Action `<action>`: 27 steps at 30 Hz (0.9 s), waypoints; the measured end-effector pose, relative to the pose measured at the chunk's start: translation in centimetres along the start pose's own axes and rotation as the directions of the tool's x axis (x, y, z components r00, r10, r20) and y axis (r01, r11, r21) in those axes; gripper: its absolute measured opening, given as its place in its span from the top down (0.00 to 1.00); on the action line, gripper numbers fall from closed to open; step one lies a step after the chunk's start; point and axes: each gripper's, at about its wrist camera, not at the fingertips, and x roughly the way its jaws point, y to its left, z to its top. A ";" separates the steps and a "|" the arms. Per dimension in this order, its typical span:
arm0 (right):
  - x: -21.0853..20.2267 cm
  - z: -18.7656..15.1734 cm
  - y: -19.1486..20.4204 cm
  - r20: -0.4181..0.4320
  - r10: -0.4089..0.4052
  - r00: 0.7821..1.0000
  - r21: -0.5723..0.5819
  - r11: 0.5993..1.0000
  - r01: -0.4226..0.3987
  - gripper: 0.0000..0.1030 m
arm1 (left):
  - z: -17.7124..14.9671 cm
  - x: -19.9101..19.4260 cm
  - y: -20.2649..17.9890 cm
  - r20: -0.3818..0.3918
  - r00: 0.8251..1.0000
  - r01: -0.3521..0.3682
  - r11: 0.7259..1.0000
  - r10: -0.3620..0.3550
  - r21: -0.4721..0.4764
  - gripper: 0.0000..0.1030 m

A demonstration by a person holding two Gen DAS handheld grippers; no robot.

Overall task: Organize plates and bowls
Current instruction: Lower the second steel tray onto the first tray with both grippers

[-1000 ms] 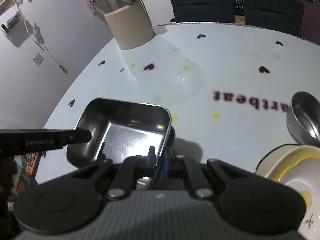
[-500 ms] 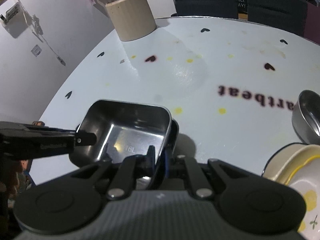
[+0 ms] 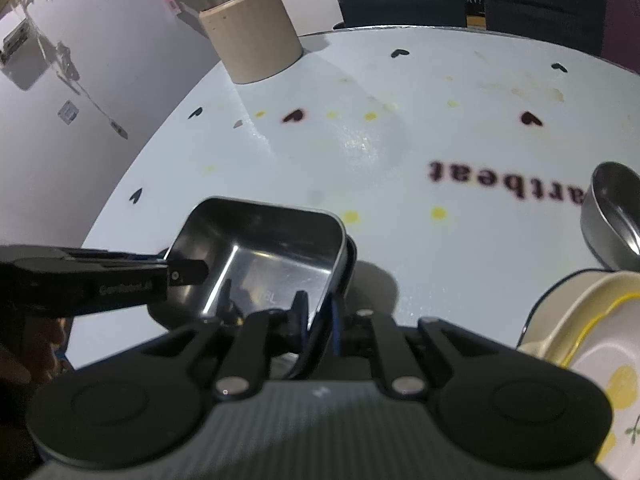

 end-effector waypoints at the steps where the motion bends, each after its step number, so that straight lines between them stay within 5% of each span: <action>1: 0.0 0.0 0.0 0.001 -0.001 1.000 -0.001 1.000 0.001 0.86 | -0.1 -0.1 0.0 0.004 1.000 0.002 1.000 -0.002 0.015 0.81; 4: -0.1 -0.1 0.0 0.004 -0.013 1.000 -0.003 1.000 0.013 0.87 | -0.3 0.0 -0.1 -0.003 1.000 -0.014 0.998 0.014 0.054 0.95; 27: 0.5 0.0 1.1 -0.009 -0.091 0.996 -0.078 0.993 0.090 0.87 | -0.2 0.4 -0.2 -0.017 1.000 -0.020 0.997 0.021 0.080 0.93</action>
